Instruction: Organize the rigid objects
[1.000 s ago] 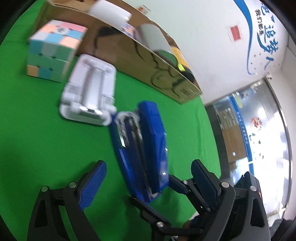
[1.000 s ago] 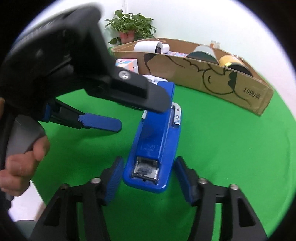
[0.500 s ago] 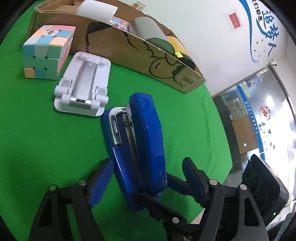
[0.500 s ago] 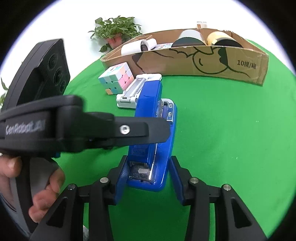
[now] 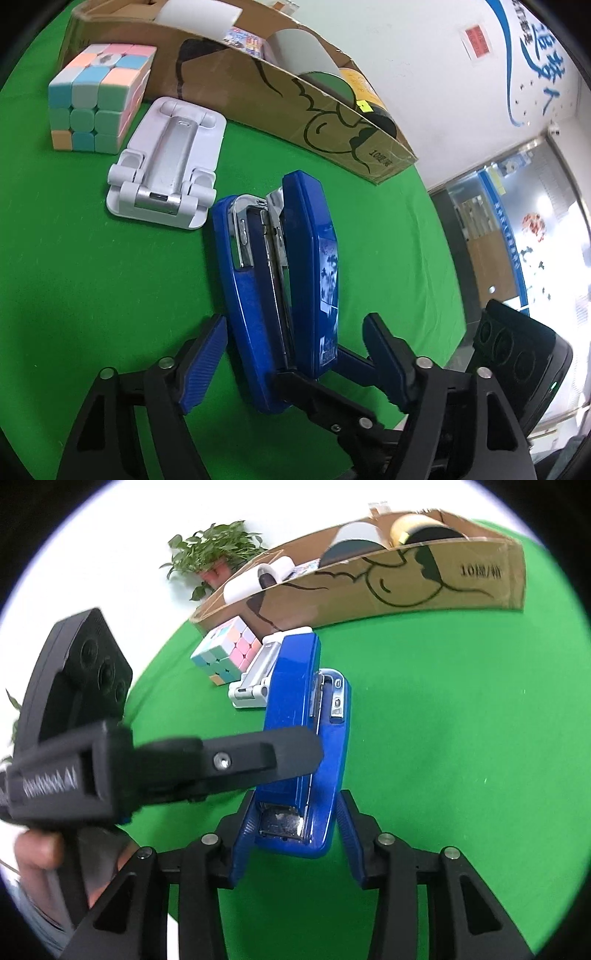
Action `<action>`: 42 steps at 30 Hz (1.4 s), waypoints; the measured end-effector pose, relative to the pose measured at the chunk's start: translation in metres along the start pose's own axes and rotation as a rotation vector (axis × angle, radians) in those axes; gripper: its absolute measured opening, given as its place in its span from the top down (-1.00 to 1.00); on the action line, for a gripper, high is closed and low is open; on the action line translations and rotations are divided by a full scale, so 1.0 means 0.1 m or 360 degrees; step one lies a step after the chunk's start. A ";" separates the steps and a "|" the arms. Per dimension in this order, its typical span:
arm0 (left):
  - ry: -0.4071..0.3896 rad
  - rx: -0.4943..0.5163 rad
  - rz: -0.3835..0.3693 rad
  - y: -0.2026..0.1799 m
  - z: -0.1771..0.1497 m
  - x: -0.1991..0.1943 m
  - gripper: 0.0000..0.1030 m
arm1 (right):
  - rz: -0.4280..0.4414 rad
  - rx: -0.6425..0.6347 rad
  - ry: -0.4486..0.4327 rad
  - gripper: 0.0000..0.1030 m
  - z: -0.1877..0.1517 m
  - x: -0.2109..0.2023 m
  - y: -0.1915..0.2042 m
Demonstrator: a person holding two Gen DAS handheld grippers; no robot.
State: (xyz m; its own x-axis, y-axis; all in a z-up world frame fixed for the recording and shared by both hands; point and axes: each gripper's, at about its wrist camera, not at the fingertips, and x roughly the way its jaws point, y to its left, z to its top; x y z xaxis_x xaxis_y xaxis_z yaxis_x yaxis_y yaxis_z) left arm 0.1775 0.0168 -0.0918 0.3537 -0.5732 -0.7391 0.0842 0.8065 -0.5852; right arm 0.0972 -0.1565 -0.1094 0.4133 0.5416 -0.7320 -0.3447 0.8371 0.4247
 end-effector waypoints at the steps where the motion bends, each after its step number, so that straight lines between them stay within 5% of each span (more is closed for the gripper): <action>1: -0.0006 0.0015 0.0023 -0.01 -0.01 0.00 -0.15 | 0.0010 0.0008 0.0001 0.19 -0.01 0.00 0.00; 13: -0.0067 0.0004 -0.0038 0.07 -0.04 -0.12 0.02 | 0.0011 -0.0010 -0.0013 0.20 0.02 -0.05 0.08; 14: -0.0086 0.0014 -0.0039 0.06 -0.04 -0.16 0.16 | 0.0018 -0.0020 -0.0027 0.20 0.04 -0.07 0.10; 15: -0.0105 0.0029 -0.0069 0.03 -0.03 -0.22 0.20 | 0.0045 -0.0039 -0.0048 0.40 0.03 -0.10 0.12; 29: -0.0174 0.0045 -0.0114 -0.03 0.05 -0.43 0.21 | 0.0015 -0.0089 -0.0102 0.41 0.14 -0.18 0.19; 42: -0.0419 0.0189 -0.0146 -0.32 0.65 -1.01 0.21 | -0.0009 -0.0289 -0.0341 0.41 0.78 -0.43 0.48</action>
State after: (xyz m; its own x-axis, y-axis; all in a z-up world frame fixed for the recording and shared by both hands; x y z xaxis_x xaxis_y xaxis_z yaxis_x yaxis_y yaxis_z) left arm 0.1993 0.0582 0.0237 0.5676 -0.5998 -0.5640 0.2299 0.7733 -0.5909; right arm 0.1292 -0.1331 -0.0161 0.5776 0.5573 -0.5965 -0.4795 0.8230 0.3045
